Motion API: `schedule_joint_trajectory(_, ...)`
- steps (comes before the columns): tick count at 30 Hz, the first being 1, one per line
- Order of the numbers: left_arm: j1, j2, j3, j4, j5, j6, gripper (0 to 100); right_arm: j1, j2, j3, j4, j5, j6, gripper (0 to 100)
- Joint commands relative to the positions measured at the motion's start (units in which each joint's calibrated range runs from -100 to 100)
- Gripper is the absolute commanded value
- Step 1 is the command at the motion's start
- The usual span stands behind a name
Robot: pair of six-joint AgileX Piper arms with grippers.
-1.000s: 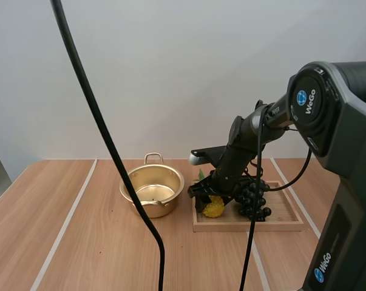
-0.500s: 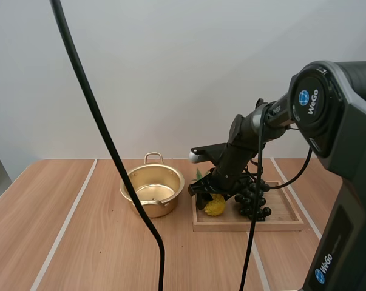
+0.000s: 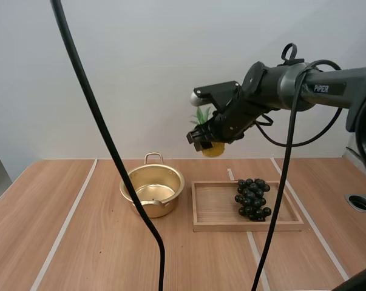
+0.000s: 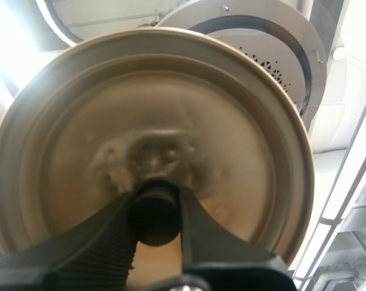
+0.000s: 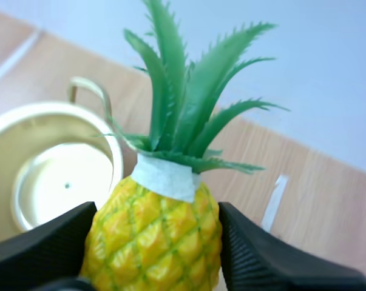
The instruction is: Open the pot, put the pineapple inside, and close it
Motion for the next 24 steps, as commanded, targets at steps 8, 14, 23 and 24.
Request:
schedule_joint_trajectory(8, -0.1, 0.1, 0.0, 3.3, 0.4, -0.4, 0, 4.0, -0.9, -1.8, 14.1, -3.8, -16.3, 0)
schedule_joint_trajectory(14, -0.1, 0.0, 0.0, 4.4, 0.4, -0.4, 0, 9.8, 3.5, -1.8, 12.2, -4.0, -18.0, 0)
schedule_joint_trajectory(23, -0.1, 0.0, 0.0, 4.8, 7.3, -0.4, 0, 12.7, 12.8, -1.8, 4.2, -3.6, -18.0, 0)
schedule_joint_trajectory(24, -0.1, 0.0, 0.0, 5.5, 7.3, -0.4, 0, 12.7, 13.6, -1.8, 3.4, -3.8, -18.0, 0)
